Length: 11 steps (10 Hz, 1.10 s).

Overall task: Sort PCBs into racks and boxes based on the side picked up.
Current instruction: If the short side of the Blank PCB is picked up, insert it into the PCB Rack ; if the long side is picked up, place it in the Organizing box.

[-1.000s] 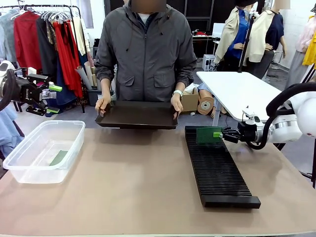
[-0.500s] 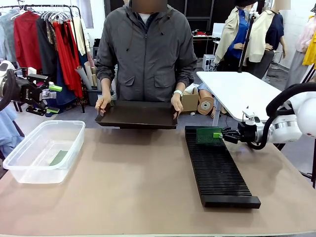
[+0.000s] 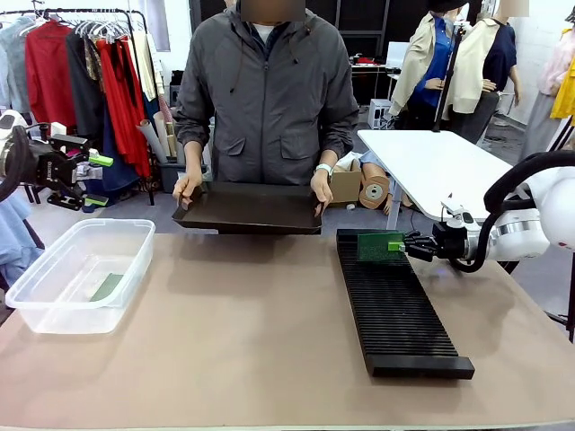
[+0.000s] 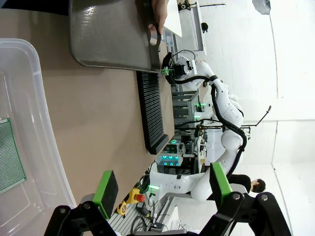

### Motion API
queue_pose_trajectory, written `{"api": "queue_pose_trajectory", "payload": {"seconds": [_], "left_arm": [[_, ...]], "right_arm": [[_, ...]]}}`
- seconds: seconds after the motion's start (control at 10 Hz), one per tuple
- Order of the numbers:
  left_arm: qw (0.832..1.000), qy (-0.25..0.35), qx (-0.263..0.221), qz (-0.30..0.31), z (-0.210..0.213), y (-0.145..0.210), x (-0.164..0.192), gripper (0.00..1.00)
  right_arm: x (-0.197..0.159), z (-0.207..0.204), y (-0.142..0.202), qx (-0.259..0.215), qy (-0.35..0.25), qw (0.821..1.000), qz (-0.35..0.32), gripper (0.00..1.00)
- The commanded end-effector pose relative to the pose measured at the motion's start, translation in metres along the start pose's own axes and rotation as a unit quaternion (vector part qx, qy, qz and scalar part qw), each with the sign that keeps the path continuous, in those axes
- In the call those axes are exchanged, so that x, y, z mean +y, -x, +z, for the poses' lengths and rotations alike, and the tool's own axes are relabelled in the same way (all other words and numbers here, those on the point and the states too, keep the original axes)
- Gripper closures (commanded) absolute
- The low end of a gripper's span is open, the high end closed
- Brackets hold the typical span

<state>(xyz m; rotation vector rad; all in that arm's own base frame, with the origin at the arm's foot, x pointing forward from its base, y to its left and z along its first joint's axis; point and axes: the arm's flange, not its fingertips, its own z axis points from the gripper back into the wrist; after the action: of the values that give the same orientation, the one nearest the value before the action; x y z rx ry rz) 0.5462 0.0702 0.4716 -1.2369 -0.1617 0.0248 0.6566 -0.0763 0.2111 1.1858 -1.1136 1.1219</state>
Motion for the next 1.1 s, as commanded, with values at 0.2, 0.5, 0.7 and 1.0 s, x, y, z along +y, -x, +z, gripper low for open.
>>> {"api": "queue_pose_trajectory", "payload": {"seconds": [0.2,0.5,0.7,1.0], "left_arm": [[1.0,-0.006,-0.001,-0.002,0.0007,0.0018,-0.0023,0.03],[1.0,-0.006,-0.001,-0.002,0.0007,0.0018,-0.0023,0.03],[1.0,-0.006,-0.001,-0.002,0.0007,0.0018,-0.0023,0.03],[1.0,-0.006,-0.001,-0.002,0.0007,0.0018,-0.0023,0.03]], "right_arm": [[0.0003,-0.0004,-0.0023,-0.002,-0.003,1.0,0.002,1.0],[0.0003,-0.0004,-0.0023,-0.002,-0.003,1.0,0.002,1.0],[0.0,0.0,0.0,0.0,0.0,1.0,0.0,1.0],[-0.0026,-0.0029,0.001,0.013,-0.002,1.0,0.006,1.0]]}}
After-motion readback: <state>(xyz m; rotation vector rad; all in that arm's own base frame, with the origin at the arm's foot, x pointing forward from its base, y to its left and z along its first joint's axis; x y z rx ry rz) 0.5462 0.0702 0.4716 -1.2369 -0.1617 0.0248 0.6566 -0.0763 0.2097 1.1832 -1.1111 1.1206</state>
